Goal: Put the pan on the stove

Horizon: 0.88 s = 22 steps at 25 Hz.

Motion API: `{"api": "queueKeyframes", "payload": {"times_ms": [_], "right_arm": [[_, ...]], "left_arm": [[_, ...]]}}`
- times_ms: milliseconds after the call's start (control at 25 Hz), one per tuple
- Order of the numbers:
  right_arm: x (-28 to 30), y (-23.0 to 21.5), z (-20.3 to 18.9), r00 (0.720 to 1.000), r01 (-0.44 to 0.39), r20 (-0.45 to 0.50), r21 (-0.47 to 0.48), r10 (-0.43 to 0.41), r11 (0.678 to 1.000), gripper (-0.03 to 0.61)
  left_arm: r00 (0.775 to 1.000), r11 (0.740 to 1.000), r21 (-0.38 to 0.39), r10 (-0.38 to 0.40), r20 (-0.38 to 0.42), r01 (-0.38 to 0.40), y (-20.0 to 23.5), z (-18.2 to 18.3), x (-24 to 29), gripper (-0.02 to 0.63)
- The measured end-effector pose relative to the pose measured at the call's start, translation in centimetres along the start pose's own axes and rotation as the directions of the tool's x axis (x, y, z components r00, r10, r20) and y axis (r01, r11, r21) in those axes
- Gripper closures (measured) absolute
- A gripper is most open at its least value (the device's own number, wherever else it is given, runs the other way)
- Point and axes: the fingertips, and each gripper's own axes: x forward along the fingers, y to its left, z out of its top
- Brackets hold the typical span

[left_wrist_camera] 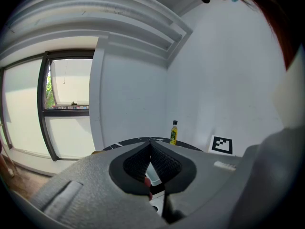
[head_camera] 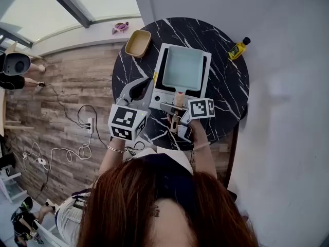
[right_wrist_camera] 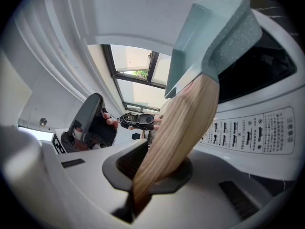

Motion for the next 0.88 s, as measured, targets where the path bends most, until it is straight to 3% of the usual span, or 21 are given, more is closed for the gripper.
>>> {"api": "queueKeyframes", "payload": {"times_ms": [880], "right_arm": [[0.4,-2.1,-0.6,0.998,0.055,0.001,-0.022,-0.055,0.998,0.549]], "left_arm": [[1.0,1.0,0.01,-0.003,-0.004,0.003,-0.1,-0.3,-0.8,0.603]]}}
